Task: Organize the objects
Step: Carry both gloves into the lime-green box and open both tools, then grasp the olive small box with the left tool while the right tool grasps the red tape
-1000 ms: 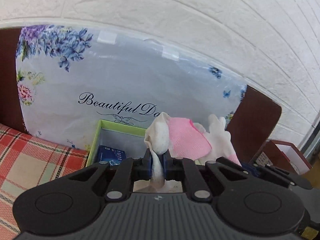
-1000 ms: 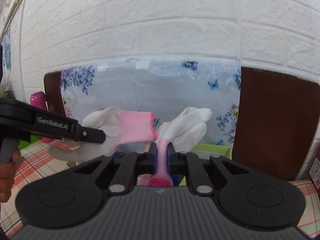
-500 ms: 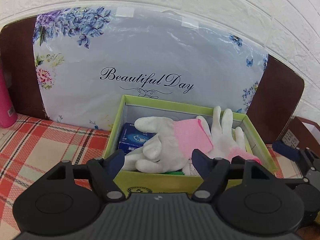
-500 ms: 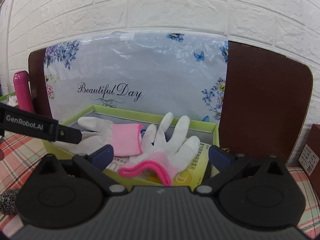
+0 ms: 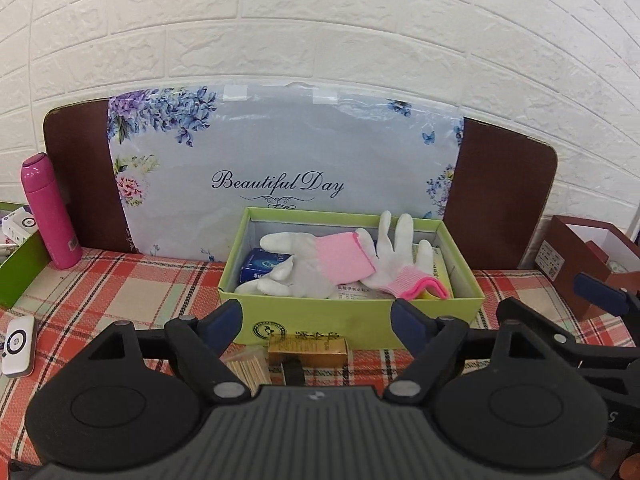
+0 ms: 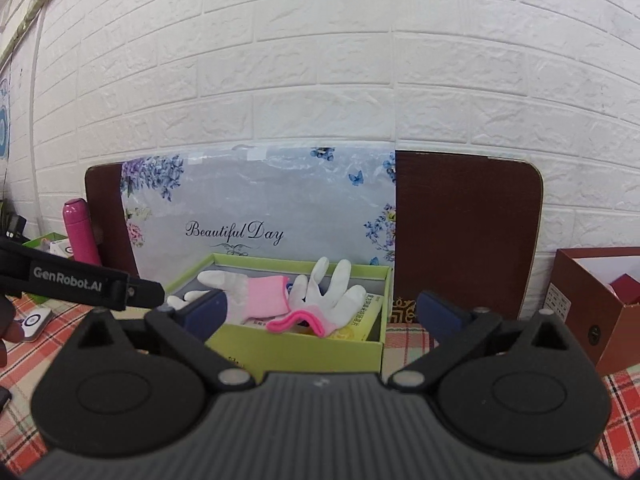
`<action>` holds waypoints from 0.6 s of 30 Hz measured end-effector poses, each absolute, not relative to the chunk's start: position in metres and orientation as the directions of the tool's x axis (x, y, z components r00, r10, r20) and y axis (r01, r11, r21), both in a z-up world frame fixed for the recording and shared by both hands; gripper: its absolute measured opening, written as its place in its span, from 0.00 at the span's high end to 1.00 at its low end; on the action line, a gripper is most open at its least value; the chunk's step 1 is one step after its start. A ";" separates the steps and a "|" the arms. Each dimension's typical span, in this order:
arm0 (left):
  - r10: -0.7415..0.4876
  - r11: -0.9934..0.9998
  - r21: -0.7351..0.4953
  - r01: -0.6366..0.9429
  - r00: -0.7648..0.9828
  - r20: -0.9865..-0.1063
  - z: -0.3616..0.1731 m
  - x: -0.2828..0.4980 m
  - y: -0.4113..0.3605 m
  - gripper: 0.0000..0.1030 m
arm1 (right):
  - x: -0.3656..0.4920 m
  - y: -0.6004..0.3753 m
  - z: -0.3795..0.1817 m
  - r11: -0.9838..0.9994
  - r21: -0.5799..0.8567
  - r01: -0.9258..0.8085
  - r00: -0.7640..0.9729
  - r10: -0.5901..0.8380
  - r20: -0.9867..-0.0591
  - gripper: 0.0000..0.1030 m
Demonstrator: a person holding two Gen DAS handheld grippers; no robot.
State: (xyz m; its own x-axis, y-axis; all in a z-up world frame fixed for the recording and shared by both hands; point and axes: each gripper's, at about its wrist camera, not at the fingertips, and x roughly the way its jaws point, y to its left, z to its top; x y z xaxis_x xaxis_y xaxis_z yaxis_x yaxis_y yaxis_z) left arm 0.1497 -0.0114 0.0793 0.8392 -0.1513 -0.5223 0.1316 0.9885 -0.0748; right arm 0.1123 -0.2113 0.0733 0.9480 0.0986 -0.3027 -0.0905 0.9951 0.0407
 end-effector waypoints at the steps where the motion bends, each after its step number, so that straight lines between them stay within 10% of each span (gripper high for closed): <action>1: -0.153 0.988 -0.074 0.134 0.839 -0.522 0.079 0.144 -0.013 0.18 | 0.105 -0.213 0.073 0.995 0.047 -0.091 0.948 0.101 -0.302 0.00; 18: -0.139 0.989 -0.041 0.143 0.792 -0.595 0.037 0.095 -0.031 0.18 | 0.035 -0.241 0.030 0.992 0.129 -0.004 0.919 0.054 -0.391 0.00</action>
State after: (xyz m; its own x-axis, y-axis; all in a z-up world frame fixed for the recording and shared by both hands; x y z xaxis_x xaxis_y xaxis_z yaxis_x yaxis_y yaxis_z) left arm 0.0953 -0.0315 0.0370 0.7918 -0.1389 -0.5948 0.1428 0.9889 -0.0408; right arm 0.0345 -0.2410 0.0296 0.9190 0.0539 -0.3905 -0.0036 0.9917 0.1285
